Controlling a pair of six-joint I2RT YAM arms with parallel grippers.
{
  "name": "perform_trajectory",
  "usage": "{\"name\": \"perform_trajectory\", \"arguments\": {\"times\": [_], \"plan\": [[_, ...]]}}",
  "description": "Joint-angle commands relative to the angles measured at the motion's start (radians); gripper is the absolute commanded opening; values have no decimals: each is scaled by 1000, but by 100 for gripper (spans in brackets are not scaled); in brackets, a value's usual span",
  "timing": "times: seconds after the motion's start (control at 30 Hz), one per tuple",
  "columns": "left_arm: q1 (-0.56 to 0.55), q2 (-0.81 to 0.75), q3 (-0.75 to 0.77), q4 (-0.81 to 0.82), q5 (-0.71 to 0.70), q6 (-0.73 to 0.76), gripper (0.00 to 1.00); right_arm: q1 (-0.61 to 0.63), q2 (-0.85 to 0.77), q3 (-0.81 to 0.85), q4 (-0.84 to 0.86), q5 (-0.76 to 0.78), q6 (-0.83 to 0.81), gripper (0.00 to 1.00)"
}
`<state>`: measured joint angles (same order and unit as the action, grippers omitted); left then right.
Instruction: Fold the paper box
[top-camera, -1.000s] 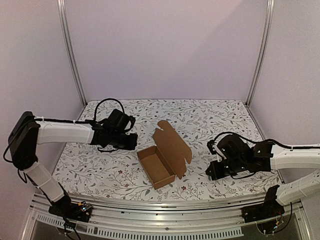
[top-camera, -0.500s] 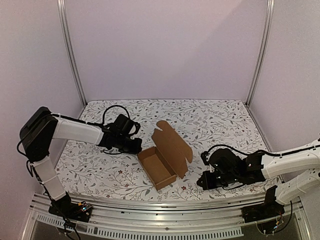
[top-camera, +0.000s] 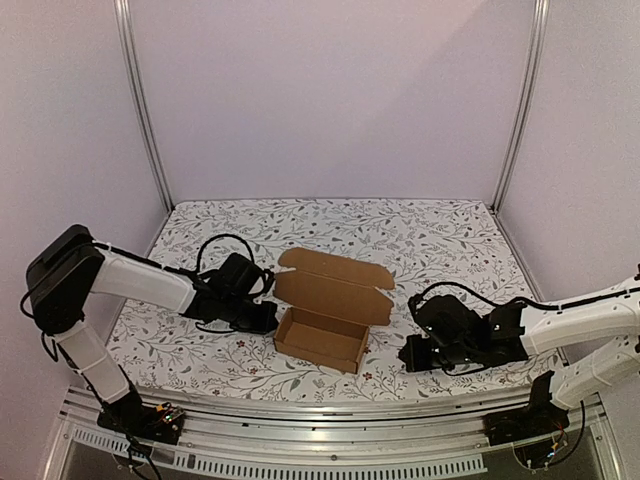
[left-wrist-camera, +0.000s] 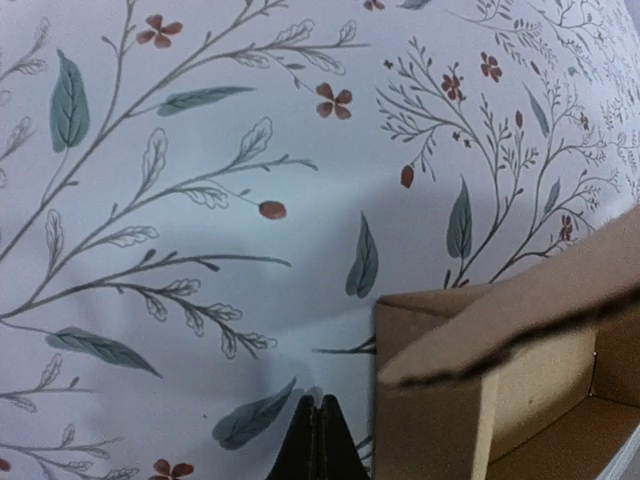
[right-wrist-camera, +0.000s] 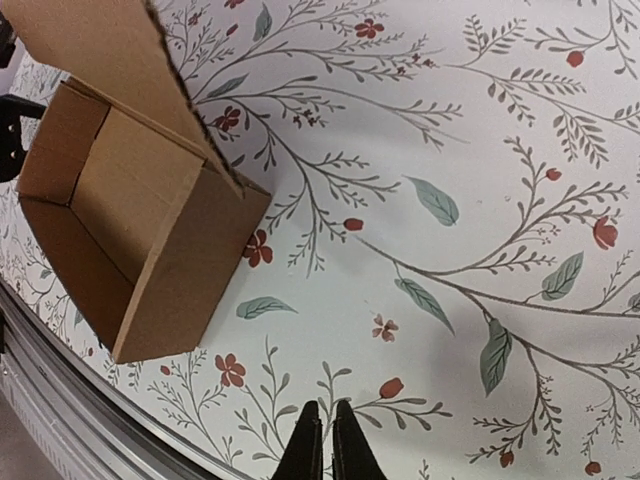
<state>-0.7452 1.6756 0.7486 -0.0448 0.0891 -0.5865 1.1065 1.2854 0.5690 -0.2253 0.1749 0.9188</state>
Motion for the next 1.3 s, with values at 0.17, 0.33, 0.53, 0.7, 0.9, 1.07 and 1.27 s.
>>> {"name": "perform_trajectory", "arguments": {"times": [0.17,0.33,0.53,0.7,0.9,1.07,1.27], "plan": [[-69,-120,-61,-34,-65,-61,0,-6,-73,126,-97,162,-101,28],[-72,-217,-99,-76,-84,-77,0,-60,-75,187,-129,83,-236,38],[-72,-327,-128,-144,-134,-73,0,-158,-106,200,-138,-39,-352,49],[-71,-392,-113,-207,-145,-51,0,-225,-81,206,-104,-207,-413,51],[-71,-472,-115,-236,-135,-42,8,-298,-48,188,-8,-367,-421,48],[-69,-539,-111,-268,-150,-22,26,-326,15,193,40,-418,-430,42],[-65,-600,-109,-302,-180,-5,42,-335,71,201,81,-443,-437,32]]}}
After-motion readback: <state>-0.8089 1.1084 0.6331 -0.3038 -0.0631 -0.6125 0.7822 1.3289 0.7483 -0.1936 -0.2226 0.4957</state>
